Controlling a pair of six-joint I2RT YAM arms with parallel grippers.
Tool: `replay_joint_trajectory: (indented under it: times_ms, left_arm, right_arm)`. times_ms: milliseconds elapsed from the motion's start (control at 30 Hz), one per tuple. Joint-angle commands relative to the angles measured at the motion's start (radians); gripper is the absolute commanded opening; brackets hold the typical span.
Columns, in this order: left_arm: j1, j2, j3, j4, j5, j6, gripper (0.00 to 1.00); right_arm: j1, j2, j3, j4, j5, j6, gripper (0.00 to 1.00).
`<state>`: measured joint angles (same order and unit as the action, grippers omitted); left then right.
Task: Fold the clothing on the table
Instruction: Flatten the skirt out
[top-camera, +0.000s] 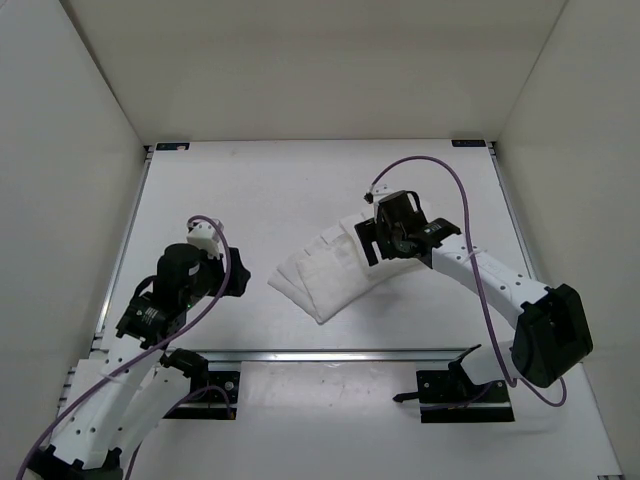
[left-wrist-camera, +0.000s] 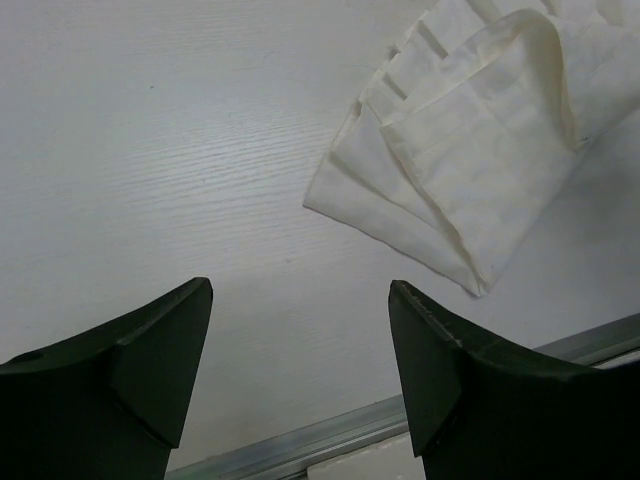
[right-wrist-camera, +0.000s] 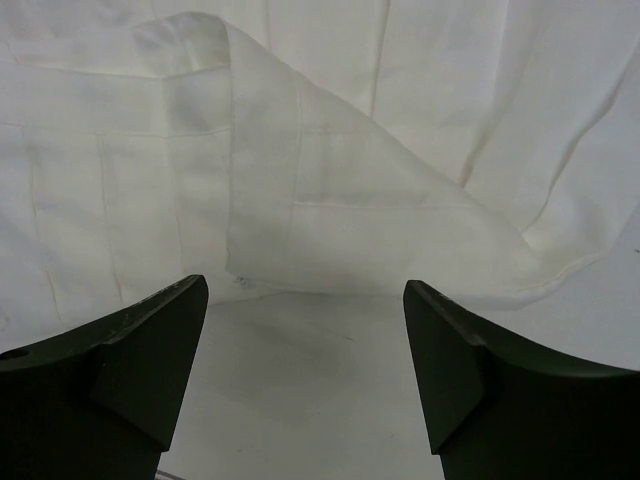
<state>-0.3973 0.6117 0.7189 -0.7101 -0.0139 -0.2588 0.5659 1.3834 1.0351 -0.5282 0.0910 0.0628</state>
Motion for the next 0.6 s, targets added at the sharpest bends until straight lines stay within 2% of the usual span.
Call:
replay_joint_trajectory:
  times_ms: [0, 67, 100, 167, 233, 267, 300, 367, 433, 467, 567]
  left_arm:
    - [0.008, -0.026, -0.007, 0.03, 0.041, 0.018, 0.82]
    - [0.023, -0.062, -0.022, 0.052, 0.098, 0.042, 0.81]
    - [0.034, -0.064, -0.021, 0.06, 0.104, 0.041, 0.73]
    - [0.046, -0.044, -0.027, 0.079, 0.141, 0.049, 0.45]
    - [0.052, 0.009, -0.036, 0.112, 0.231, 0.021, 0.3]
    - [0.037, 0.067, -0.033, 0.148, 0.283, -0.012, 0.3]
    - [0.005, 0.126, -0.038, 0.199, 0.323, -0.051, 0.47]
    - [-0.073, 0.208, -0.05, 0.283, 0.28, -0.127, 0.68]
    - [-0.133, 0.297, -0.087, 0.404, 0.211, -0.195, 0.73]
    - [-0.129, 0.318, -0.098, 0.456, 0.209, -0.233, 0.73]
    - [-0.11, 0.419, -0.114, 0.524, 0.181, -0.292, 0.68]
  right_arm:
    - [0.014, -0.06, -0.029, 0.048, 0.035, -0.053, 0.76]
    - [0.023, -0.057, -0.041, 0.019, 0.073, -0.092, 0.72]
    - [0.023, -0.064, -0.043, 0.011, 0.078, -0.107, 0.71]
    - [0.009, -0.057, -0.05, -0.015, 0.078, -0.13, 0.71]
    - [-0.003, -0.054, -0.034, -0.047, 0.061, -0.149, 0.7]
    - [-0.004, -0.055, -0.027, -0.056, 0.07, -0.149, 0.7]
    - [-0.009, -0.057, -0.024, -0.061, 0.072, -0.149, 0.7]
    - [-0.003, -0.063, -0.035, -0.055, 0.084, -0.162, 0.7]
    - [-0.012, -0.079, -0.064, -0.038, 0.078, -0.162, 0.7]
    - [-0.017, -0.09, -0.087, -0.023, 0.06, -0.161, 0.7]
    - [-0.031, -0.107, -0.116, 0.002, 0.039, -0.161, 0.7]
